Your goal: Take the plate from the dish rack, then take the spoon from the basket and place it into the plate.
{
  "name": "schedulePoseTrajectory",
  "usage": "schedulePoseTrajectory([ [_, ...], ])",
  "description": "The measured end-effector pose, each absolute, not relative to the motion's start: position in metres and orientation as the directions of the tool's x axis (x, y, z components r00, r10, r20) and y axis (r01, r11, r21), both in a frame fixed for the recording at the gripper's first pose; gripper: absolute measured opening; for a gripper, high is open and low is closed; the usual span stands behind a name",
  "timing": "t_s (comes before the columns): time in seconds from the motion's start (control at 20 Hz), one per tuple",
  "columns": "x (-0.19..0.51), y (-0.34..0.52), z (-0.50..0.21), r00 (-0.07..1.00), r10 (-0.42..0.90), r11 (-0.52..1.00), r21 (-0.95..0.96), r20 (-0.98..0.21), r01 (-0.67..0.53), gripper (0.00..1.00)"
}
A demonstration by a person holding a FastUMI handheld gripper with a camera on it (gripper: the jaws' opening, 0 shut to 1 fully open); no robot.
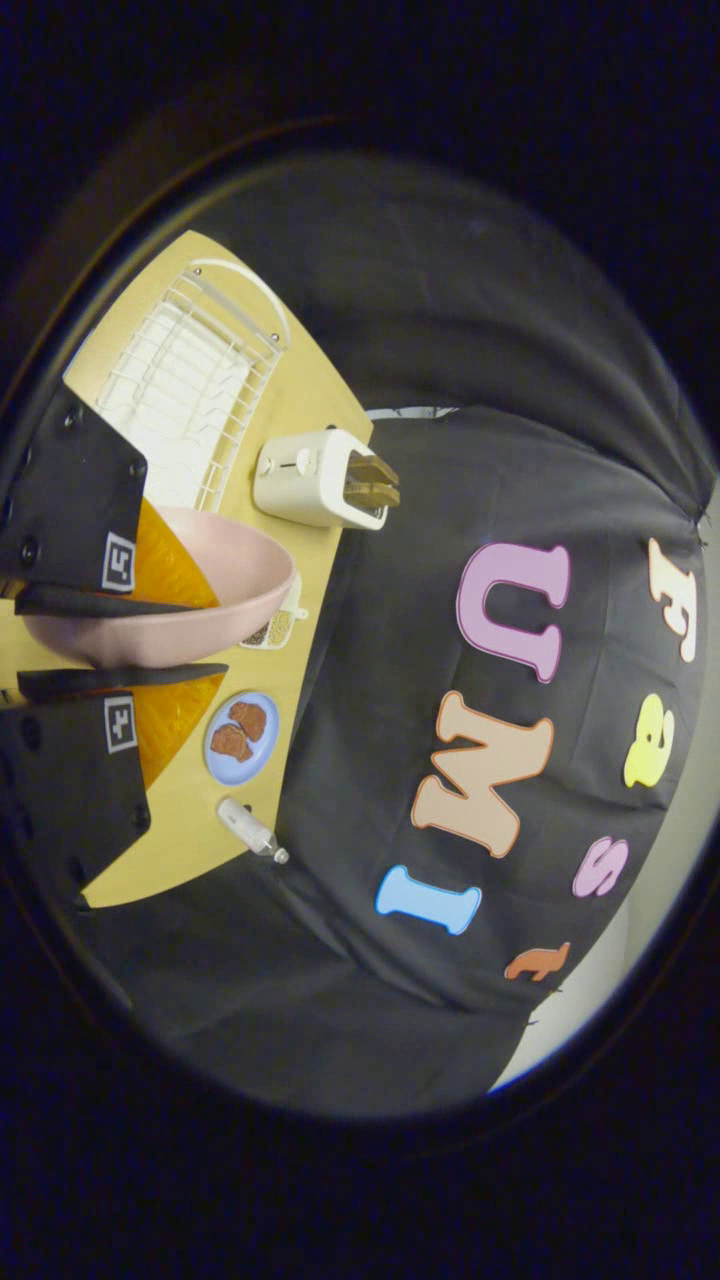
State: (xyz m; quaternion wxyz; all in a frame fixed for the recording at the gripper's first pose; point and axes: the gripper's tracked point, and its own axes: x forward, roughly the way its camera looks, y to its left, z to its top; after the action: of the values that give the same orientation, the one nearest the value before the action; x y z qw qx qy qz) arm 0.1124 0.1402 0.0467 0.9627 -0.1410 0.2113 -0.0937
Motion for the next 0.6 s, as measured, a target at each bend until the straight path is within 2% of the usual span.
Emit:
schedulePoseTrajectory([
  [0.35,0.043,0.104,0.058,0.912,-0.140,0.981,-0.177,-0.385,0.076,0.24],
  [0.6,-0.002,0.048,0.038,0.909,-0.156,0.986,-0.122,-0.387,0.118,0.24],
])
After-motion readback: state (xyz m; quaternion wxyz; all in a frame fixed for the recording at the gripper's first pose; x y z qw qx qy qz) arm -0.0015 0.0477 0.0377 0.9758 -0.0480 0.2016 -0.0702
